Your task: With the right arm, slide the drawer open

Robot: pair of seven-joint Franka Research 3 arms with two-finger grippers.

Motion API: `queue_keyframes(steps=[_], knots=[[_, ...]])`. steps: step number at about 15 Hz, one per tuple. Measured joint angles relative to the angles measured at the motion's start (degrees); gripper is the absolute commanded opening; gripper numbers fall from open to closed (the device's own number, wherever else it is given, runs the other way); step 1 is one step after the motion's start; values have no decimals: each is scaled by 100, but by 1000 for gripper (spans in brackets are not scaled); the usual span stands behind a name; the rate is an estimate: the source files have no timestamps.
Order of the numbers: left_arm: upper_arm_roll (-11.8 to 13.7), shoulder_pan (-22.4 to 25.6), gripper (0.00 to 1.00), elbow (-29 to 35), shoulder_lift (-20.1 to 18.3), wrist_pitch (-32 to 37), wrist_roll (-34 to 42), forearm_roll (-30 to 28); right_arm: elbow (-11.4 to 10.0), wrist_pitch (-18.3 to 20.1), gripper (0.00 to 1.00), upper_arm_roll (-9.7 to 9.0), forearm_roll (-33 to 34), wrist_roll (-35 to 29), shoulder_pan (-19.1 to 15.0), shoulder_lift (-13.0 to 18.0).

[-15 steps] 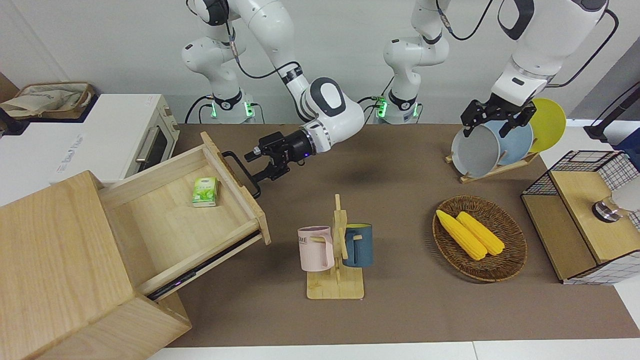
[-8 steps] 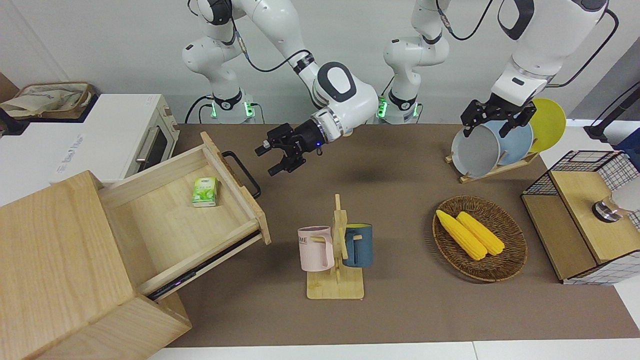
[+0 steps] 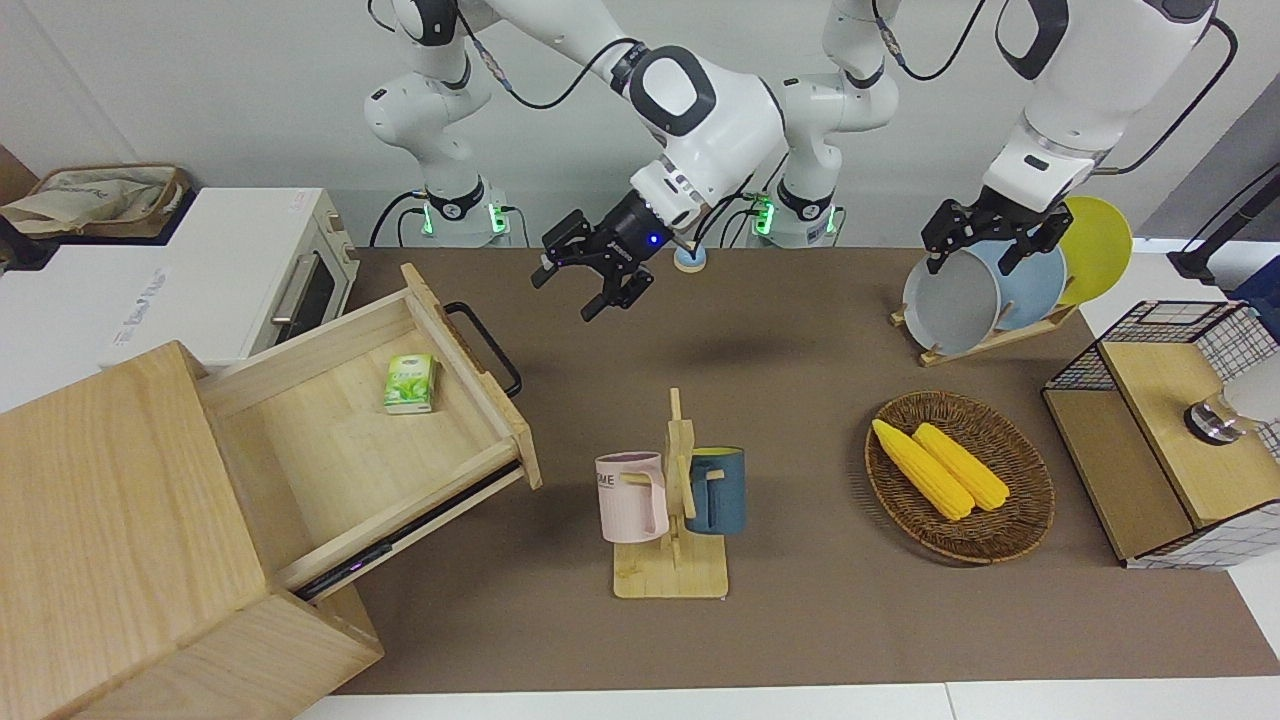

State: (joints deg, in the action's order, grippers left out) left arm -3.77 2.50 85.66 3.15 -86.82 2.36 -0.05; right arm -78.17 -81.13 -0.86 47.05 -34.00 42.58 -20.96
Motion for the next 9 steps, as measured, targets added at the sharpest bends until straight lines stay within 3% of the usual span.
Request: queue_keyframes(steps=[3,9], knots=[[0,0,993,0,0,0,0,0,189,-42,985,49,-1004,73,-371,409],[0,0,993,0,0,0,0,0,210,-159,985,81,-2893,476,-1615,1283]])
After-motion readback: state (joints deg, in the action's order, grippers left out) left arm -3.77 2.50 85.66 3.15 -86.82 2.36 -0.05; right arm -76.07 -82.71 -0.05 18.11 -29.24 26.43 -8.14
